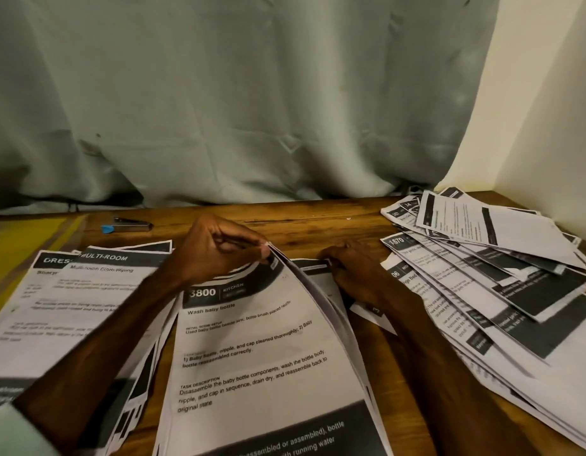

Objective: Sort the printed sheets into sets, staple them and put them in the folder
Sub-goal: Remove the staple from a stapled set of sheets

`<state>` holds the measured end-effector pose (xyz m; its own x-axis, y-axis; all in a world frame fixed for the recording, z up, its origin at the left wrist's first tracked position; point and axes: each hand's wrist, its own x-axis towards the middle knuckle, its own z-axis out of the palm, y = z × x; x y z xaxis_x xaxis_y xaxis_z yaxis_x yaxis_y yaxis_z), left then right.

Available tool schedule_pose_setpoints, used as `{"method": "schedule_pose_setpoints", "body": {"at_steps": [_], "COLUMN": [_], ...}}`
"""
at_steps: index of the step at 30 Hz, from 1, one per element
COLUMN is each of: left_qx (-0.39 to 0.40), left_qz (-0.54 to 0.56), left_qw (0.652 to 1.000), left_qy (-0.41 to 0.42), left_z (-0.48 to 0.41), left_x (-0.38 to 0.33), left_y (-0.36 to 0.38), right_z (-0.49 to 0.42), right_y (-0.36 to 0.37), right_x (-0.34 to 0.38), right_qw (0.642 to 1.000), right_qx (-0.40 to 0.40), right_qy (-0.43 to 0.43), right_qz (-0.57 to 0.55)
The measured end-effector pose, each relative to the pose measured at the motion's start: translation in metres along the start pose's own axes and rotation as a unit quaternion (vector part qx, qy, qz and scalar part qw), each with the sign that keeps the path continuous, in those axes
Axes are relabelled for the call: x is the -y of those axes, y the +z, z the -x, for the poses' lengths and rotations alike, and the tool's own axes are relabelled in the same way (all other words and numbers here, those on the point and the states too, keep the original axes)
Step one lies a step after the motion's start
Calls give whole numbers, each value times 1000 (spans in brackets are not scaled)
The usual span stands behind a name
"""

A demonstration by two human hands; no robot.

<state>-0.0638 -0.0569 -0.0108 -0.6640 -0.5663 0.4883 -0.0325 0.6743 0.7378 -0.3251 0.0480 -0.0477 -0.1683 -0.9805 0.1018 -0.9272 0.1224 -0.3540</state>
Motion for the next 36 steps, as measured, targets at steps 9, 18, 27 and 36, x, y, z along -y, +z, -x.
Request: {"method": "schedule_pose_setpoints", "body": {"at_steps": [9,18,27,36], "left_qx": [20,27,23,-3], "left_qz": [41,37,65,28], "left_qw": [999,999,997,999], "left_qy": [8,-6,-26,-22], "left_z": [2,2,4,2], "left_x": [-2,-7,-6,1], "left_y": [-8,-16,-14,4], "right_z": [-2,-4,-4,0], "right_y": [2,-2,-4,-5], "right_x": [1,6,5,18], "right_qw": [1000,989,962,922], "right_qx": [8,-72,-155,-211], "right_qy": [-10,-42,-29,14], "right_qz": [13,-118,-224,-323]}}
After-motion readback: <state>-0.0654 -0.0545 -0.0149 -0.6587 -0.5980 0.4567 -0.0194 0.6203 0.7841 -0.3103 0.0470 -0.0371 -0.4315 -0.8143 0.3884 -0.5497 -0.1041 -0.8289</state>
